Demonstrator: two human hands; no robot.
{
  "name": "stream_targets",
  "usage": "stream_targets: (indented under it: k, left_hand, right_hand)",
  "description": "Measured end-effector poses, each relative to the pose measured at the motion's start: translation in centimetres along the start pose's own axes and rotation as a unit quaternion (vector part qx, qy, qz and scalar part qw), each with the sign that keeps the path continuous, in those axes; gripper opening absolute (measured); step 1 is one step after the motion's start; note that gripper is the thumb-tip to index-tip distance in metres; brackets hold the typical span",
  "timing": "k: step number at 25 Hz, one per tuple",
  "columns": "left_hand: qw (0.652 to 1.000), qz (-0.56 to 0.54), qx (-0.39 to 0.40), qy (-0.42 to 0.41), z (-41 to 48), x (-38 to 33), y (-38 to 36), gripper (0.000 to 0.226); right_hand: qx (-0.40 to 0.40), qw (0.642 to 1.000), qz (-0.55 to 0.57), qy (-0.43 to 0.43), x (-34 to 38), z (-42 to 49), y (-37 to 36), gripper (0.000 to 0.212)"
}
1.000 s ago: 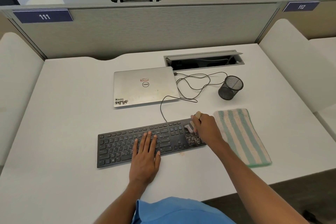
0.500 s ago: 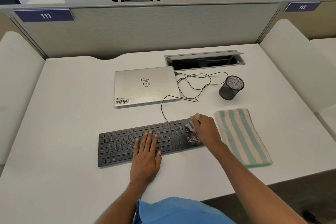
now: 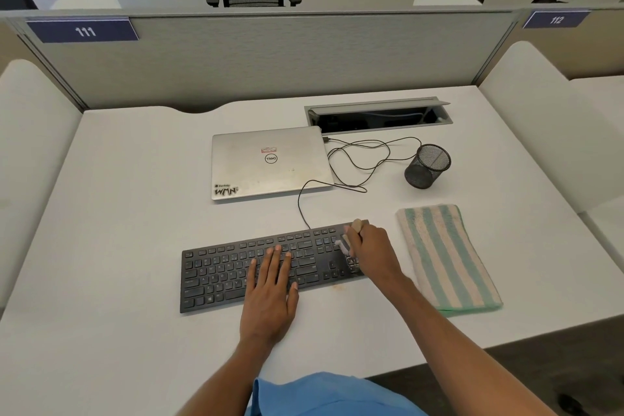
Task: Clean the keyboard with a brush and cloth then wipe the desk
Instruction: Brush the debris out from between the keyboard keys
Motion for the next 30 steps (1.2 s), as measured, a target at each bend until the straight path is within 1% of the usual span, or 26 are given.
stream_targets:
  k: [4,6,8,12,15,17,19,21,24,27,30]
  left_hand:
    - [1.000,-0.001,-0.003,0.000,-0.1,0.0,0.0,0.065]
    - [1.000,-0.005,-0.006,-0.002,-0.1,0.0,0.0,0.065]
    - [1.000,-0.002,-0.008,-0.005,-0.2,-0.1,0.0,0.065]
    - [1.000,-0.002,-0.004,-0.002,-0.3,0.2,-0.3,0.065]
    - [1.000,-0.003,-0.002,0.002,0.0,0.1,-0.2,0.065]
    - [1.000,-0.003,-0.005,-0.002,0.0,0.0,-0.2,0.065]
    - [1.000,-0.003,-0.006,-0.002,0.0,0.1,-0.2,0.065]
    - [1.000,-0.008,-0.007,-0.002,0.0,0.1,-0.2,0.065]
    - [1.000,-0.007,-0.007,-0.005,0.1,0.1,-0.3,0.065]
    - [1.000,-0.001,0.000,-0.002,0.0,0.2,-0.3,0.065]
    - [1.000,-0.002,0.005,-0.001,0.0,0.2,-0.3,0.064]
  right_hand:
    - [0.057,0.997,-0.055,-0.019,0.5,0.5,0.6,0.042]
    - [0.040,0.998,-0.049,-0.006,0.6,1.1,0.7,0.045]
    - [0.031,0.999,-0.026,-0.003,0.6,0.9,0.6,0.043]
    - [0.054,0.997,-0.055,-0.009,0.5,0.1,0.6,0.034]
    - [0.056,0.997,-0.049,0.030,0.4,0.6,1.0,0.030]
    - [0.062,0.997,-0.046,0.018,0.0,0.7,1.2,0.031]
    - [0.072,0.997,-0.014,0.004,0.0,0.7,1.4,0.033]
    - [0.065,0.998,0.019,-0.004,0.3,0.7,1.8,0.033]
    - [0.077,0.996,0.050,0.008,0.6,0.6,1.9,0.035]
    - [0.096,0.995,0.027,0.027,0.4,0.3,1.9,0.041]
    - [0.081,0.996,0.036,0.033,-0.4,0.4,2.4,0.041]
Point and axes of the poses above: each hand's wrist, its own z-axis towards the middle knuckle, its own y-axis out of the back of the hand, x = y × z, the point moved 3 cm from there along z, towards the middle knuckle, and after that the axes turned 8 degrees about y, right-handed, at the moved point
